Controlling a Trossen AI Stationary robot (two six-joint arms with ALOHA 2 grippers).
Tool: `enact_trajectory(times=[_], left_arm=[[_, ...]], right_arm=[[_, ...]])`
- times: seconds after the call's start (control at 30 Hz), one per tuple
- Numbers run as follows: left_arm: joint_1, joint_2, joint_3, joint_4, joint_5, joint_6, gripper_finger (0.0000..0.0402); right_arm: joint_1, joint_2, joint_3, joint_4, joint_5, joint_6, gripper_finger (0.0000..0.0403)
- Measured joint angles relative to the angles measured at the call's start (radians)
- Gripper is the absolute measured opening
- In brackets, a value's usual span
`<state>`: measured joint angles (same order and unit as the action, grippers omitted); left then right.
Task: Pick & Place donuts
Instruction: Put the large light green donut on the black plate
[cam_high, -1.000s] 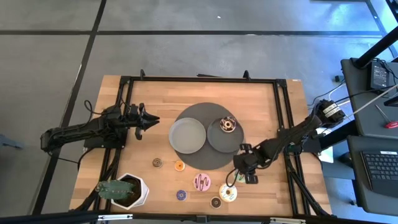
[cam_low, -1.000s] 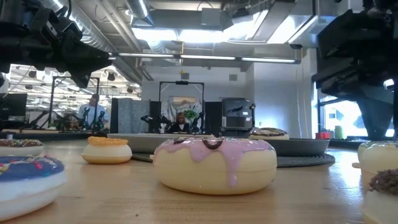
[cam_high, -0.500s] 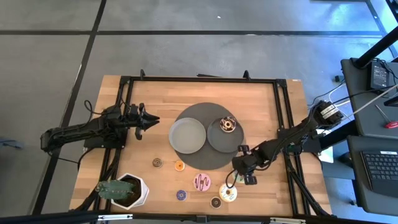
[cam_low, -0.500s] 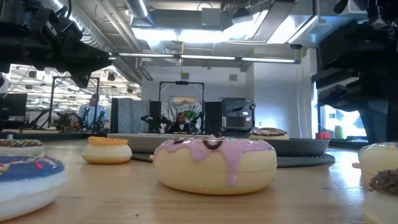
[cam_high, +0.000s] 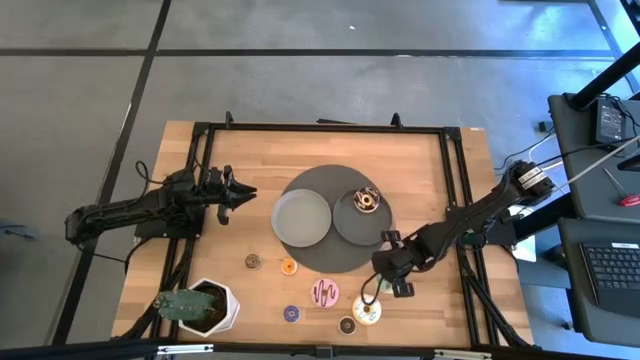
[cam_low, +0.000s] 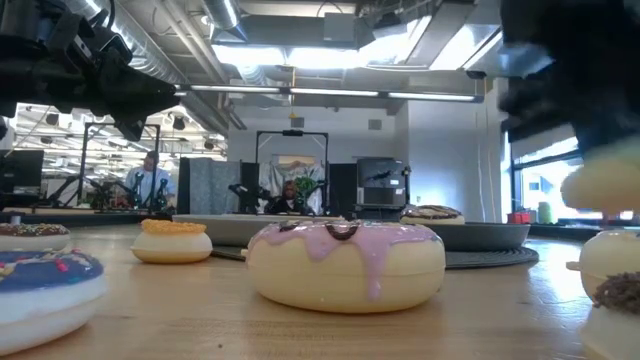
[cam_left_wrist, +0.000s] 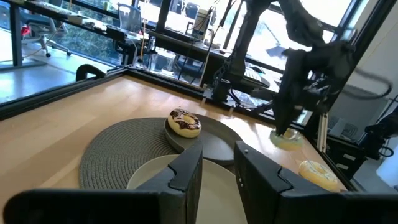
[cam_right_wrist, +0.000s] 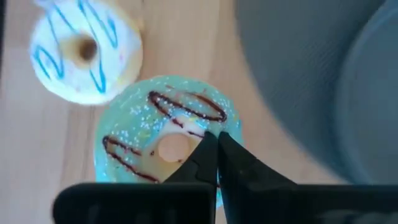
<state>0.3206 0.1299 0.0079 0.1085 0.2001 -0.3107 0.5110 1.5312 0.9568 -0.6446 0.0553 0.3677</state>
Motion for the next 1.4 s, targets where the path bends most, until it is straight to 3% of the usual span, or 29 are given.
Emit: enact_trajectory(times=[0.2,0.33,0.57,0.97,1.4], left_arm=[[0.000,0.000,0.000,0.000,0.000,0.001,0.0088],[0.000,0.000,0.000,0.000,0.000,0.001,0.0088],[0.000,0.000,0.000,0.000,0.000,0.015,0.0088],[0.000,0.000,0.000,0.000,0.000,0.018,0.0088],[0.000,0.000,0.000,0.000,0.000,0.018,0.0088]], right_arm=[[-0.109,-0.007,0.100,-0.073,0.225,-0.114,0.0004],[-0.215,-0.006,0.102,-0.019,0.280,-0.198,0.0003],[-0.347,0.077,0.102,0.084,0.284,-0.277,0.0003],[-0.390,0.205,0.102,0.156,0.283,-0.322,0.0005],[-0.391,0.205,0.102,0.175,0.283,-0.334,0.0089]])
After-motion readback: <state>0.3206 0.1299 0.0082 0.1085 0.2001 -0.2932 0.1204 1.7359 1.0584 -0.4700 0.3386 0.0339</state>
